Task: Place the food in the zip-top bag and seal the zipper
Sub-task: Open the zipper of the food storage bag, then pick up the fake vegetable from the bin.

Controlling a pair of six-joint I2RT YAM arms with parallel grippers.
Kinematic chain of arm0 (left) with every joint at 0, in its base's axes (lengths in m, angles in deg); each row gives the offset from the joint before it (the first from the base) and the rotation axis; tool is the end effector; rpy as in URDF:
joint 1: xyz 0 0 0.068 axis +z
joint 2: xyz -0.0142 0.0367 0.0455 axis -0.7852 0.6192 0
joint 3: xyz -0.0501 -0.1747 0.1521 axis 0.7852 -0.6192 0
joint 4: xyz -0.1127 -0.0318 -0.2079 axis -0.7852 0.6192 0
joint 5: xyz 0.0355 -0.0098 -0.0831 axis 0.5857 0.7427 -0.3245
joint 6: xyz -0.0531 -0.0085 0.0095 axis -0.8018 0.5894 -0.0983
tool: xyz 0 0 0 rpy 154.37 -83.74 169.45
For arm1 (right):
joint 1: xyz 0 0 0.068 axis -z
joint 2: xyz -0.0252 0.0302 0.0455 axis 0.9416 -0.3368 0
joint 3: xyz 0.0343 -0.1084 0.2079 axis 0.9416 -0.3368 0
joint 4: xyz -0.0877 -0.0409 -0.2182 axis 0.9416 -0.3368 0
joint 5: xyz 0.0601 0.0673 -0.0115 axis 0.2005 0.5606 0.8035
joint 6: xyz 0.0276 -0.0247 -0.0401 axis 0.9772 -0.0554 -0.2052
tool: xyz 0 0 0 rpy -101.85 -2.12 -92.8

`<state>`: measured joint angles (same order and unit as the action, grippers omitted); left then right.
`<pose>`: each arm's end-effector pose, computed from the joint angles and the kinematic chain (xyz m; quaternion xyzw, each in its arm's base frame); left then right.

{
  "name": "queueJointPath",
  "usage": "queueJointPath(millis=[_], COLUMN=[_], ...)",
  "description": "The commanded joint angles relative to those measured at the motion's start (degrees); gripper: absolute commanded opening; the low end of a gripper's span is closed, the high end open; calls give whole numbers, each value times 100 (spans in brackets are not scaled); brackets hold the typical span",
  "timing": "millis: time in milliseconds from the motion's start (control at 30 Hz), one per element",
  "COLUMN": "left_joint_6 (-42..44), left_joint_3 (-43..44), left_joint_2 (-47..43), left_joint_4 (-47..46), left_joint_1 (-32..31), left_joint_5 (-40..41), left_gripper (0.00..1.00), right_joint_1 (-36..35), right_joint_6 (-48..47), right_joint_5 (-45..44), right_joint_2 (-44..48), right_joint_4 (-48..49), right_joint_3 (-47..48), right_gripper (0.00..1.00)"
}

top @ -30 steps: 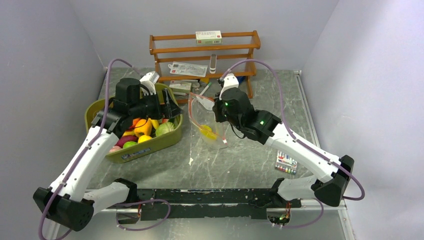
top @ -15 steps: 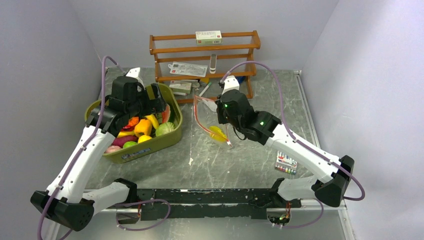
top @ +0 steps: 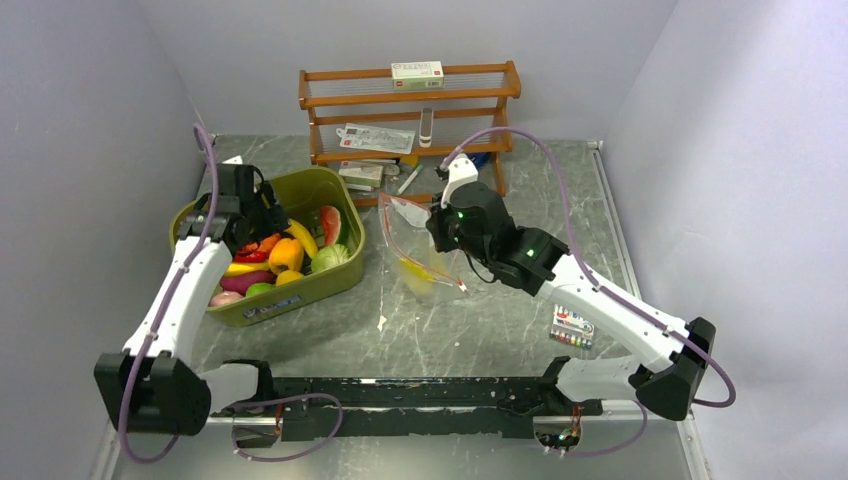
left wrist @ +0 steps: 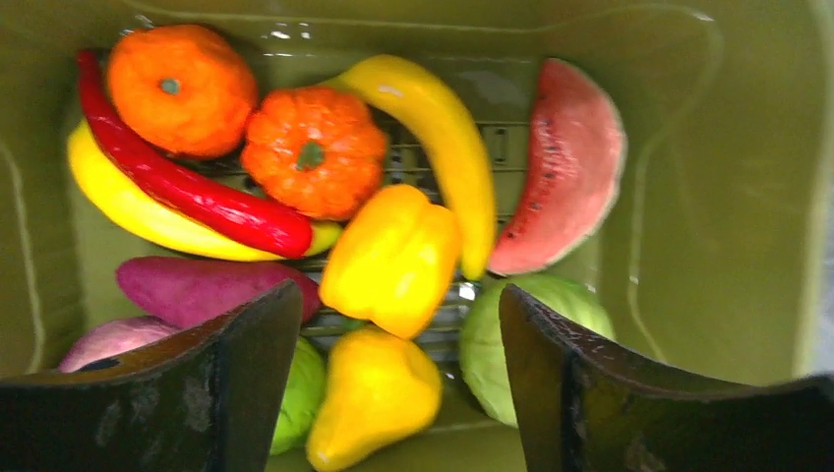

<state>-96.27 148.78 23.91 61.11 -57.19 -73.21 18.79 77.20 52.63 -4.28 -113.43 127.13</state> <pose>0.2298 -0.0151 0.2838 -0.2153 0.8955 -0.0258 0.3886 0.1717 0.1987 0.3391 -0.1551 0.8328 0.1972 0.4933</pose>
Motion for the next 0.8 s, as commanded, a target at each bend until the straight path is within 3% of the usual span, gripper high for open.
queueJointPath(millis=[0, 67, 133, 367, 767], left_joint_6=[273, 335, 355, 616, 972], left_joint_3=[57, 153, 237, 247, 411], left_joint_2=[482, 719, 933, 1316, 2166], left_joint_4=[-215, -260, -305, -479, -878], left_joint_1=[422, 498, 561, 931, 1134], left_joint_5=[124, 132, 212, -208, -675], left_gripper=[65, 53, 52, 76, 91], right_joint_1=[12, 14, 12, 18, 14], right_joint_6=[-68, -48, -71, -178, -281], right_joint_5=[134, 175, 195, 88, 15], right_joint_2=[235, 256, 262, 290, 10], right_joint_4=[225, 220, 235, 132, -212], right_joint_3=[-143, -184, -222, -56, 435], right_gripper=[0, 0, 0, 0, 0])
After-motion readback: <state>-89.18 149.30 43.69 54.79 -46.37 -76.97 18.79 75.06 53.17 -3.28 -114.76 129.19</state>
